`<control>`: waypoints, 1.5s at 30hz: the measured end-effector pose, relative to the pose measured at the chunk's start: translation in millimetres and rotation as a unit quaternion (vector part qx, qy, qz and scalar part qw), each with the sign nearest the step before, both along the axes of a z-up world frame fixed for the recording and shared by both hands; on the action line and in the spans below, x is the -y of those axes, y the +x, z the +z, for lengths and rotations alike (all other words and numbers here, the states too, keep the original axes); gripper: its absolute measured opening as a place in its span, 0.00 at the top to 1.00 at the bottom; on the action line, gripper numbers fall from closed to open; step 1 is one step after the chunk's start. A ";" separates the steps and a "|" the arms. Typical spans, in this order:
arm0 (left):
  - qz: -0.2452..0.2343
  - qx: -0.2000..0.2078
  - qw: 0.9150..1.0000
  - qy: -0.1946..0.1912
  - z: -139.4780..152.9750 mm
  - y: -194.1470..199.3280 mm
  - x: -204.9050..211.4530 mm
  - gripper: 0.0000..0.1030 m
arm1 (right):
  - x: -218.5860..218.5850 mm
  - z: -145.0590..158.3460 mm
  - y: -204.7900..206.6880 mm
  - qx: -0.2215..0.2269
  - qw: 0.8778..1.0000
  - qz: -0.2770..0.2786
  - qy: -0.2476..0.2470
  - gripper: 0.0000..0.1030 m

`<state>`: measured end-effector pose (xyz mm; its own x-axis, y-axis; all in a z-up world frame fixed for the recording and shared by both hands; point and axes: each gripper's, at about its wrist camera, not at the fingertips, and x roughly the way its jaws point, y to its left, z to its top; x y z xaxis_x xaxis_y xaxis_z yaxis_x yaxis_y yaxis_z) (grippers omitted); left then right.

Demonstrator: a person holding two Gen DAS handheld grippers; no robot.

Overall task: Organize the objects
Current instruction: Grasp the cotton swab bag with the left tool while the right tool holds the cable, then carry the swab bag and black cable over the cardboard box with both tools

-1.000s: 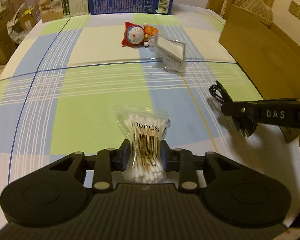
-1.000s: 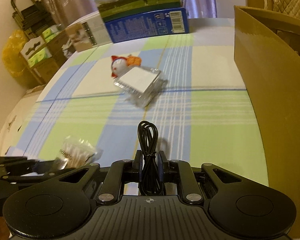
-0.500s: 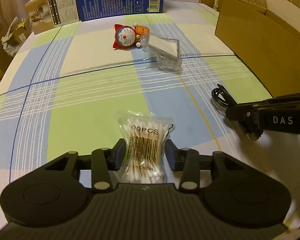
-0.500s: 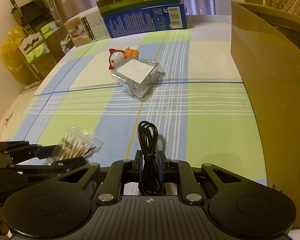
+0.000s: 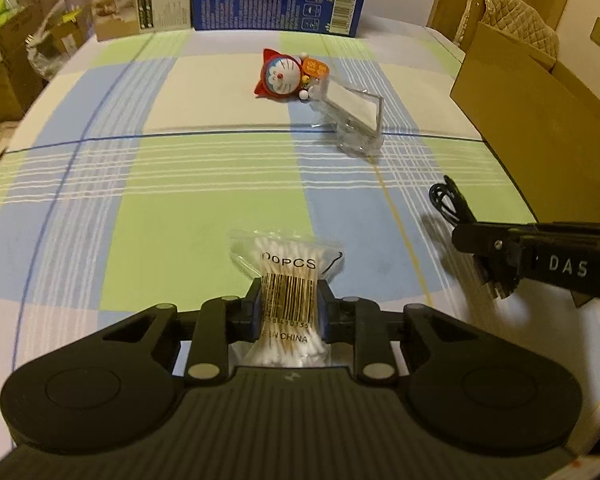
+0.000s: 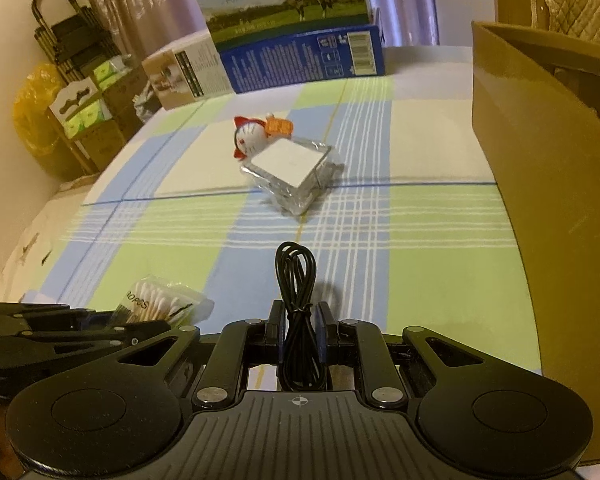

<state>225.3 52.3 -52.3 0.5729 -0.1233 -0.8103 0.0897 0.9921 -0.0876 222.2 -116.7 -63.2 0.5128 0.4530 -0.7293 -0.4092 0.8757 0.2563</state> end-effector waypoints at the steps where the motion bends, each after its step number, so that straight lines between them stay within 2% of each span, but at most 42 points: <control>1: 0.005 0.001 1.000 -0.004 1.3 -3.4 -0.8 0.80 | 0.7 1.2 -2.5 0.001 1.000 0.000 -0.001 0.89; 4: 0.020 0.007 1.000 -0.016 7.9 -15.2 -1.3 0.80 | 3.9 5.2 -15.1 0.012 1.000 -0.002 0.000 0.89; 8: 0.036 0.031 0.999 -0.001 23.7 -38.6 3.7 0.80 | 9.9 12.4 -35.0 0.027 1.000 -0.003 0.006 0.89; 10: 0.049 0.033 0.998 -0.019 29.1 -51.5 3.3 0.80 | 13.9 14.7 -43.7 0.028 1.000 -0.006 0.011 0.89; 16: 0.062 0.043 0.997 -0.031 41.2 -88.0 14.2 0.80 | 28.0 20.9 -70.7 0.028 0.999 -0.022 0.023 0.89; 23: 0.068 0.051 0.995 -0.045 59.3 -118.1 29.5 0.80 | 41.6 29.8 -104.9 0.046 0.998 -0.026 0.032 0.89; 27: 0.064 0.061 0.995 -0.043 71.0 -131.8 38.7 0.80 | 54.7 33.9 -127.1 0.040 0.997 -0.040 0.050 0.89; 32: 0.060 0.072 0.995 -0.043 83.7 -149.3 45.7 0.80 | 64.5 49.4 -152.5 0.059 0.996 -0.039 0.047 0.89; 45: 0.047 0.093 0.993 -0.050 105.0 -176.3 62.0 0.80 | 98.6 78.5 -177.5 0.077 0.993 -0.070 0.052 0.89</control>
<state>49.0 -9.7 52.7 0.7242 -0.1374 -0.6758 0.0215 0.9840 -0.1770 44.8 -215.3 15.3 0.6777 0.4379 -0.5907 -0.3263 0.8990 0.2921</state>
